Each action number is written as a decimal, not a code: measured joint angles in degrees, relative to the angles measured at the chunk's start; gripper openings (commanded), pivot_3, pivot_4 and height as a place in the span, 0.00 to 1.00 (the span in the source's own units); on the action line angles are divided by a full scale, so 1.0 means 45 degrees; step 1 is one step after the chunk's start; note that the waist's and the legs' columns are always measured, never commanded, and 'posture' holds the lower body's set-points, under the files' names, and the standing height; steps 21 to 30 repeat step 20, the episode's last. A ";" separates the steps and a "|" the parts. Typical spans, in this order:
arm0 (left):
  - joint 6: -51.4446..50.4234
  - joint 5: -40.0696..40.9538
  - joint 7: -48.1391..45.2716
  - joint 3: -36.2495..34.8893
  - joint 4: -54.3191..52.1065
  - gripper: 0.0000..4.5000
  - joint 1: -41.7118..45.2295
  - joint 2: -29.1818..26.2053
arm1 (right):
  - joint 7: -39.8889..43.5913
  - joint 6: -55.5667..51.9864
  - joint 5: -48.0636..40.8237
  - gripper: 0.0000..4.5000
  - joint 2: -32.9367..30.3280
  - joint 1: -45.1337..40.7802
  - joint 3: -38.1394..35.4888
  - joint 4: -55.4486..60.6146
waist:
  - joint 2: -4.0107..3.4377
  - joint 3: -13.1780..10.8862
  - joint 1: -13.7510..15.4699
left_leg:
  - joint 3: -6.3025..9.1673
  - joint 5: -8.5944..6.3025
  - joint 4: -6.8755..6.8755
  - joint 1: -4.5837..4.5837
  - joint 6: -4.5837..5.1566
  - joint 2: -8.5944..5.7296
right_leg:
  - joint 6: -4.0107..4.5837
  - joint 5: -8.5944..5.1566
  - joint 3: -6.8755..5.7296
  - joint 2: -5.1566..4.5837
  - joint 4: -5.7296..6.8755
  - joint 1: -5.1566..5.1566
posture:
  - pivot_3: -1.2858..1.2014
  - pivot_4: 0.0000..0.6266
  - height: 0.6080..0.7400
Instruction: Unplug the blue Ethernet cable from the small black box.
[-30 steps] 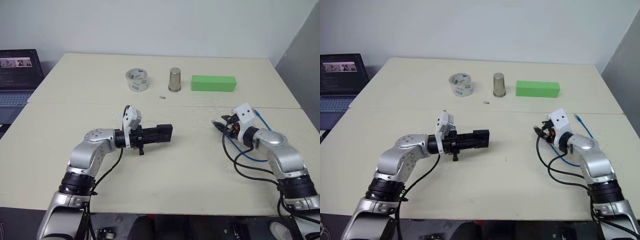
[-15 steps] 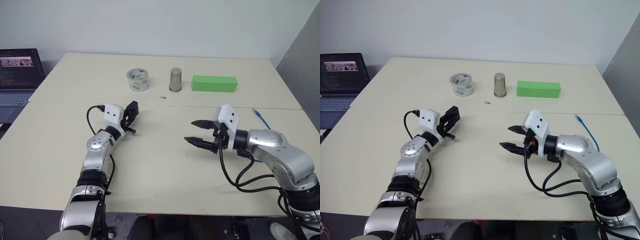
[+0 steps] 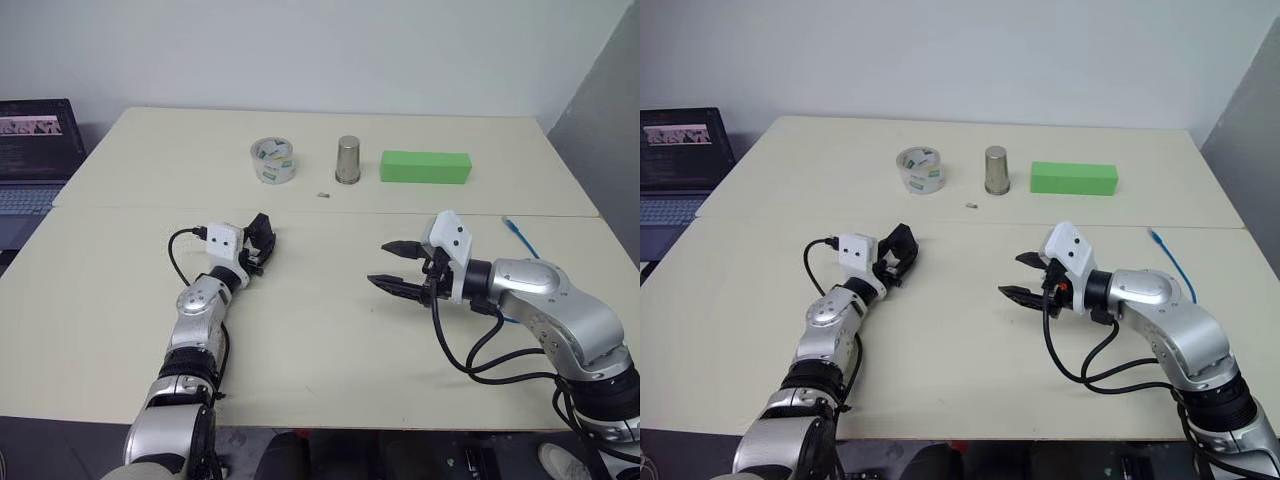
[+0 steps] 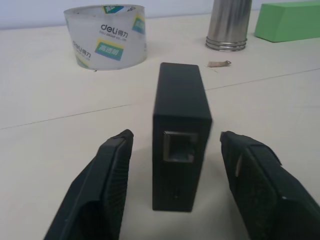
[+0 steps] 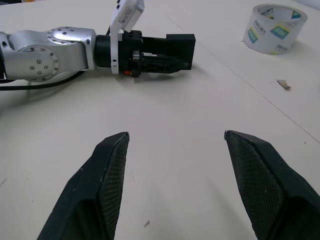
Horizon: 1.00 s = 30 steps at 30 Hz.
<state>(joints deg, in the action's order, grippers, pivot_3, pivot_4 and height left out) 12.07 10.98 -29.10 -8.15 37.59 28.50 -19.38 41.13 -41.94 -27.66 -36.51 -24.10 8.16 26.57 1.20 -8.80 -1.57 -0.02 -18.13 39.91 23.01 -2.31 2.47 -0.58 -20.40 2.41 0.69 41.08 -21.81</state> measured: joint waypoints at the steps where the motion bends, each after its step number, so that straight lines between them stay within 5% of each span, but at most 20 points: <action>1: -0.0544 -0.0029 -0.0033 0.0069 -0.0960 0.69 -0.0567 -0.0215 | -0.0037 -0.0048 -0.0012 0.72 -0.0009 0.0224 -0.0025 0.0077 | -0.0001 0.0000 -0.0028 | -0.0001 0.0000 -0.0005 -0.0001 0.0000 0.0003 | 0.0000 0.0000 0.0003 0.0002 -0.0001 -0.0001 | 0.52 0.24 1.00; 11: -0.4490 -0.0287 -0.1032 0.0406 -0.6819 0.69 -0.3759 -0.2877 | -0.0251 0.0357 0.0019 0.72 -0.1143 0.2487 -0.2365 0.0180 | -0.0005 -0.0001 0.0023 | 0.0010 -0.0001 -0.0004 -0.0016 0.0003 -0.0003 | 0.0000 0.0000 0.0003 0.0001 -0.0003 0.0023 | 0.52 0.24 1.00; 19: -0.5753 0.0756 -0.2473 0.0075 -0.8111 0.69 -0.3327 -0.4050 | -0.0041 0.0899 0.0012 0.72 -0.1702 0.3573 -0.3952 -0.0210 | -0.0006 -0.0004 0.0021 | 0.0008 -0.0002 -0.0009 -0.0021 0.0003 -0.0003 | 0.0000 0.0000 0.0006 0.0006 -0.0009 0.0027 | 0.52 0.24 1.00; 30: -0.5897 0.0890 -0.2617 0.0075 -0.8167 0.69 -0.3251 -0.4117 | -0.0041 0.0902 0.0016 0.72 -0.1710 0.3605 -0.3993 -0.0211 | -0.0006 -0.0004 0.0019 | 0.0008 -0.0002 -0.0009 -0.0019 0.0003 -0.0003 | 0.0000 0.0000 0.0005 0.0006 -0.0011 0.0027 | 0.52 0.24 1.00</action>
